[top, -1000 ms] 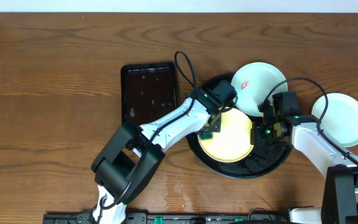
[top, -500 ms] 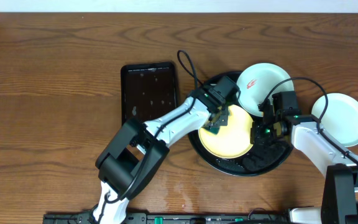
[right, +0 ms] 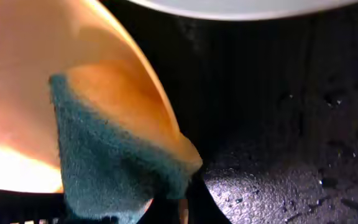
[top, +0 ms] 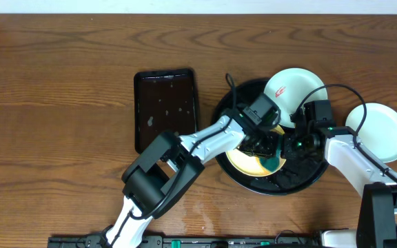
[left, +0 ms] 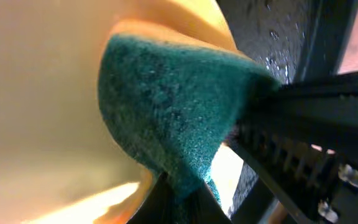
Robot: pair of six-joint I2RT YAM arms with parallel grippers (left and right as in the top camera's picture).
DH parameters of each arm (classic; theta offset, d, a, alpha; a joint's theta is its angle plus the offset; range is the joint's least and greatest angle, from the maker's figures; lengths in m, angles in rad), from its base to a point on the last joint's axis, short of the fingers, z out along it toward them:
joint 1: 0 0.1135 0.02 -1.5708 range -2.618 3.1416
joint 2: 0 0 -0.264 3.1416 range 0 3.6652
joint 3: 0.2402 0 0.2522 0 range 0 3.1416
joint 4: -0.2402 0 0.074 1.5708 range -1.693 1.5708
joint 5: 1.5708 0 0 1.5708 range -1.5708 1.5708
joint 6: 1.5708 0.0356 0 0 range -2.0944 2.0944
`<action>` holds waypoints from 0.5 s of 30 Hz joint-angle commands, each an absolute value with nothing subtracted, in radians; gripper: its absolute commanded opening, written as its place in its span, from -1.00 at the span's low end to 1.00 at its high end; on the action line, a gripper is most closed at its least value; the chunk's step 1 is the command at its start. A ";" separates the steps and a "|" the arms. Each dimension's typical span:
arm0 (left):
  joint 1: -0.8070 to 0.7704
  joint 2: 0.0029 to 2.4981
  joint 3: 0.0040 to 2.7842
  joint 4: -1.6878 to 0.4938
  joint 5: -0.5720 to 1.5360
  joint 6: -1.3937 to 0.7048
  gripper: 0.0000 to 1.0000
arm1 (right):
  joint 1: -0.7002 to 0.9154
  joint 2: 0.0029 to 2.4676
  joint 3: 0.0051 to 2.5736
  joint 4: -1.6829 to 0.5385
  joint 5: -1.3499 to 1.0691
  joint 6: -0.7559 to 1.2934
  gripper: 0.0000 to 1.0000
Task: Clean dirty plates on tray and stack at the side
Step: 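Scrub the yellow plate with the sponge in the left gripper, then return the sponge to the small black tray with the left gripper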
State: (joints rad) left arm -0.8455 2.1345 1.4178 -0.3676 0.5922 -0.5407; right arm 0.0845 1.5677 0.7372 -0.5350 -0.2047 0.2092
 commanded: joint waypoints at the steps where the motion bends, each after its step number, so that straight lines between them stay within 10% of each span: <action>1: -0.853 2.196 1.390 -0.443 0.684 -0.513 -0.85 | 0.086 1.601 0.707 -0.546 -0.139 0.198 -0.98; 15: -0.702 2.074 1.424 -0.837 -0.186 -0.675 -0.85 | 0.086 1.601 0.707 -0.542 -0.139 0.197 -0.98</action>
